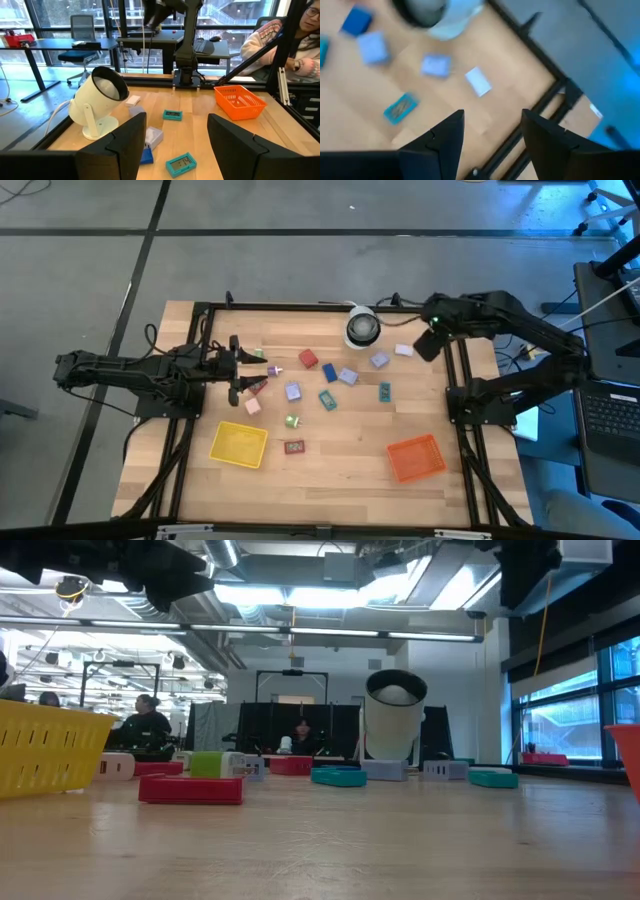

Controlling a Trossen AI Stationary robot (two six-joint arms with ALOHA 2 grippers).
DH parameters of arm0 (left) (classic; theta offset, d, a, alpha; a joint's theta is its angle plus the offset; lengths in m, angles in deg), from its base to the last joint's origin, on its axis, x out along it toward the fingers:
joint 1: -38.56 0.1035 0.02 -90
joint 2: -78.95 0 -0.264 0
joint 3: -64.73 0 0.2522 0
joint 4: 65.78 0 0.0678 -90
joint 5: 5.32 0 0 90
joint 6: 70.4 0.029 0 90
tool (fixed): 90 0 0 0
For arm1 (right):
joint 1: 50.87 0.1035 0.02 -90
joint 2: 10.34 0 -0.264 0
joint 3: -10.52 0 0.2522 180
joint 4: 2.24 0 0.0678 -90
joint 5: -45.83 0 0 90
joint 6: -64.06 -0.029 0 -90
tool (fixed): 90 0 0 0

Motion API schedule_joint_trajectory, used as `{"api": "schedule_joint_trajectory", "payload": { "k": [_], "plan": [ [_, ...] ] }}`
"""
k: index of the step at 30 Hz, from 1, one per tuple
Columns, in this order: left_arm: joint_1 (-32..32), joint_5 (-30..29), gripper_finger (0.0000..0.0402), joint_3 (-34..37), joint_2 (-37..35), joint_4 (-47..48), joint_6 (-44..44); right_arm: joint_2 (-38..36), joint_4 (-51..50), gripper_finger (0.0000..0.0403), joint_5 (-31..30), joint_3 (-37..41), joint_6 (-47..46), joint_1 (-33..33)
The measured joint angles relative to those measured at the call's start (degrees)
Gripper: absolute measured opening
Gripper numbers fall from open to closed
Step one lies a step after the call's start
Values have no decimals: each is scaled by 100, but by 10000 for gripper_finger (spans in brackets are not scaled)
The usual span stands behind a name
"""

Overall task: Pick & Place Office items
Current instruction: Put the white digital timer into the yellow bin

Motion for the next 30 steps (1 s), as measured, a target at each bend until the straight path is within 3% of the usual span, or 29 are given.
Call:
{"api": "schedule_joint_trajectory", "payload": {
  "k": [8, 13, 19, 23, 30],
  "plan": [
    [0, 7, 208, 0, 0, 20, -142, 370, 17, 197, 989, 786, 544, 1],
    [0, 11, 208, 0, 0, 22, -143, 351, 18, 197, 784, 1096, -1088, -360],
    [0, 13, 208, 0, 0, 24, -144, 221, 288, 197, 1080, 1306, -2437, -779],
    [0, 17, 208, 0, 0, 24, -144, 198, 1223, 197, 1085, 1447, -3529, -1005],
    [0, -359, 208, 0, -5, -222, -411, 272, 3449, 197, 1147, 2034, -4407, -1548]
  ]
}}
